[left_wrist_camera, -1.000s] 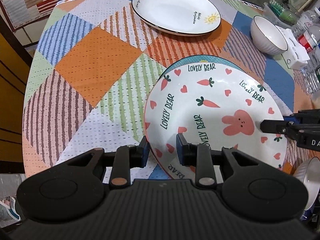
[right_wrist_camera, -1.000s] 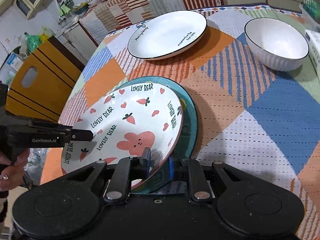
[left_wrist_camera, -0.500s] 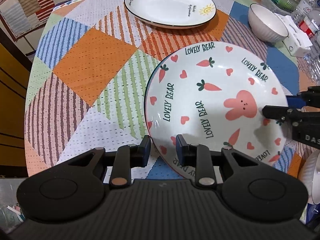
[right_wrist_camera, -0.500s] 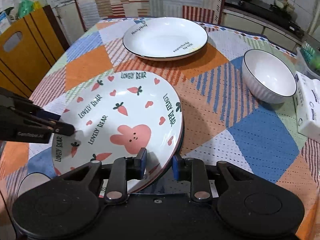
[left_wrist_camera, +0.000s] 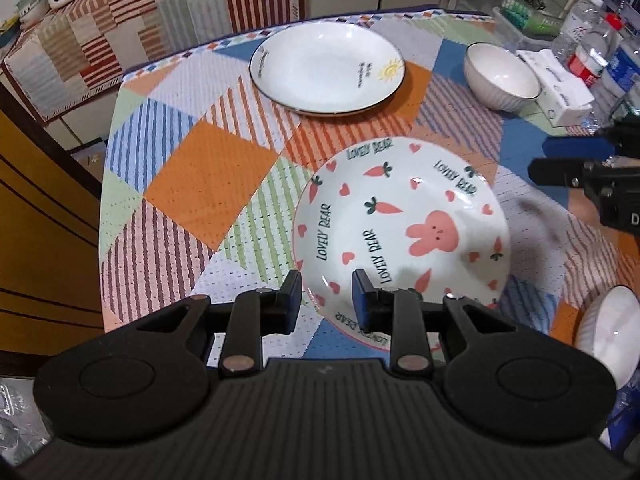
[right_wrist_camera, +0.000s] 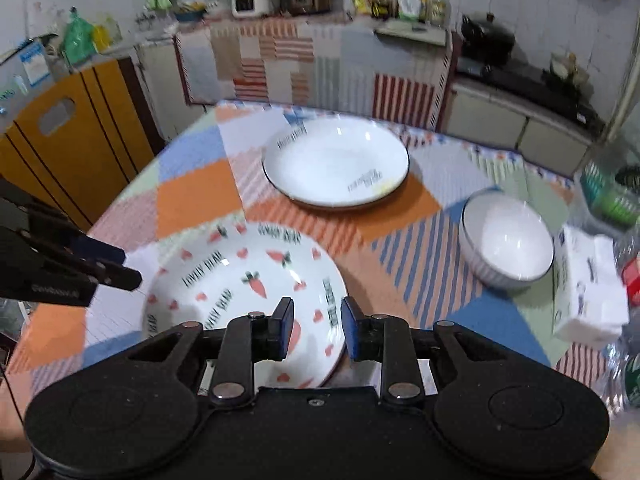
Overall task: Organize plates and bowls
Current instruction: 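Lift the Lovely Bear plate and lower it onto the blue plate, then release, then move the left gripper to the white sun-print plate and grasp its rim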
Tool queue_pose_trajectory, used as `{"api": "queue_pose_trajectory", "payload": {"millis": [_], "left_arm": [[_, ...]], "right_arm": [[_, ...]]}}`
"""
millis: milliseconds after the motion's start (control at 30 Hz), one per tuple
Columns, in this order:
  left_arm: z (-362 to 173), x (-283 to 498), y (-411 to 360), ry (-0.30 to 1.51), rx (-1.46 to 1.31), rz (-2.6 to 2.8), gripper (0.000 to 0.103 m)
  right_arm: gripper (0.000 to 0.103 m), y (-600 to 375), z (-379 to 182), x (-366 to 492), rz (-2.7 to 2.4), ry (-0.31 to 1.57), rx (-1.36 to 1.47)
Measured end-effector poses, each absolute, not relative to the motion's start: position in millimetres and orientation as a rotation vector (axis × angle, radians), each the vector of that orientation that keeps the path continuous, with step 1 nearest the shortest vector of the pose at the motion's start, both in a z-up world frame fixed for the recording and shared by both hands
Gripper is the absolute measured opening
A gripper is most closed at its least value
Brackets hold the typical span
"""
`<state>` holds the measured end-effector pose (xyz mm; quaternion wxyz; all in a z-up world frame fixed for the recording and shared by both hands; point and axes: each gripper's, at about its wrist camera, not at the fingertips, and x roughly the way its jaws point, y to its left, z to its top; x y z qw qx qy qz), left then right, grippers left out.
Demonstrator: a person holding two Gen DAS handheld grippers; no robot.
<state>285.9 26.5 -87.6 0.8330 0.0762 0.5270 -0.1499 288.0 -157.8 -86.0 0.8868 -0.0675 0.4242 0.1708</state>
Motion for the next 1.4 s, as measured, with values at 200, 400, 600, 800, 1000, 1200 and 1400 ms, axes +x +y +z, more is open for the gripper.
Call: {"api": "queue_pose_trajectory", "payload": {"millis": [200, 400, 600, 800, 1000, 1200, 1400], "left_arm": [[-61, 277, 24, 1.089, 0.173, -0.313, 0.029], [-33, 281, 30, 1.054, 0.162, -0.309, 0.04], [-10, 307, 45, 0.998, 0.141, -0.264, 0.048], [-13, 342, 54, 0.965, 0.089, -0.264, 0.059], [-40, 377, 60, 0.891, 0.058, -0.229, 0.072], [-75, 412, 56, 0.791, 0.114, -0.269, 0.079], [-121, 448, 61, 0.883, 0.014, -0.302, 0.077]], "right_arm": [[0.034, -161, -63, 287, 0.407, 0.794, -0.122], [0.037, -166, -46, 296, 0.453, 0.766, -0.074], [0.044, -175, -50, 316, 0.45, 0.74, 0.058], [0.069, -182, -56, 347, 0.472, 0.767, 0.118], [0.07, -187, -68, 387, 0.434, 0.776, 0.134], [0.07, -190, -89, 423, 0.417, 0.888, 0.143], [0.07, -190, -130, 450, 0.441, 0.884, 0.242]]}}
